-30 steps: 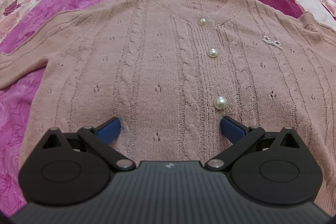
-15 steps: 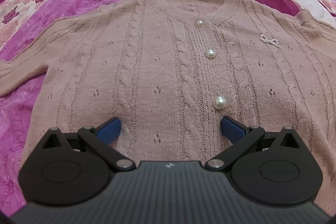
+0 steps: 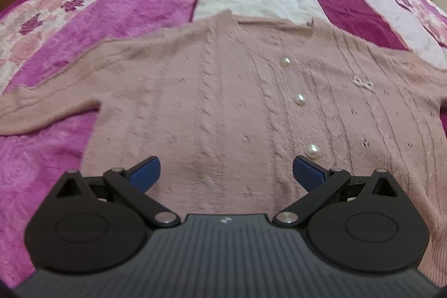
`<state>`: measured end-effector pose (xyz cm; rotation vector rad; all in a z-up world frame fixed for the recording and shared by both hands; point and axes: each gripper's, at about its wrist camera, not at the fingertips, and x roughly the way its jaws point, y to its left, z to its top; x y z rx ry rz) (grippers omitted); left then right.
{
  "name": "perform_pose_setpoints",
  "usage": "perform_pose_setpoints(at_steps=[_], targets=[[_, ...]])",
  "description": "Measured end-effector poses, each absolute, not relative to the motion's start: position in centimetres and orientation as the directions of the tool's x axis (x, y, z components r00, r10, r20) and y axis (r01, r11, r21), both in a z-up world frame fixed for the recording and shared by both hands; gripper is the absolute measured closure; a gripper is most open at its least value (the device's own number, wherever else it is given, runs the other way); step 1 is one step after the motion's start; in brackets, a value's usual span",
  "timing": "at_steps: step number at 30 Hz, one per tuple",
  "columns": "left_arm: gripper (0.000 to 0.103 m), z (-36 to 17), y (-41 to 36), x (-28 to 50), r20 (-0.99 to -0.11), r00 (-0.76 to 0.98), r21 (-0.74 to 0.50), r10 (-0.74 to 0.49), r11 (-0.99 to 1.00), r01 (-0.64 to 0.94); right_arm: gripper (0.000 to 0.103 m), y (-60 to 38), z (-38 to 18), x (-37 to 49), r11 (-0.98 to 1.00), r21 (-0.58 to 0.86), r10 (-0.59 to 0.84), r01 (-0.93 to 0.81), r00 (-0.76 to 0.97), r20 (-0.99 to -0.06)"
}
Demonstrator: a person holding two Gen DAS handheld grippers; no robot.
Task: Fold small clothes
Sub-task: 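Lift the held sleeve with the right tool and carry it across the cardigan front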
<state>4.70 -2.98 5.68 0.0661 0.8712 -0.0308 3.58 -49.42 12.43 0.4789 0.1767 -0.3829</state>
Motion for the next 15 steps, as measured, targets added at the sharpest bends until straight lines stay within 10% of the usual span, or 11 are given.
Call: perform_pose_setpoints(at_steps=[15], targets=[[0.000, 9.2, 4.1, 4.1, -0.703, 0.706, 0.063, 0.083, 0.997, -0.055, 0.096, -34.4, 15.9, 8.8, 0.905, 0.363, -0.135, 0.224, 0.958, -0.255]])
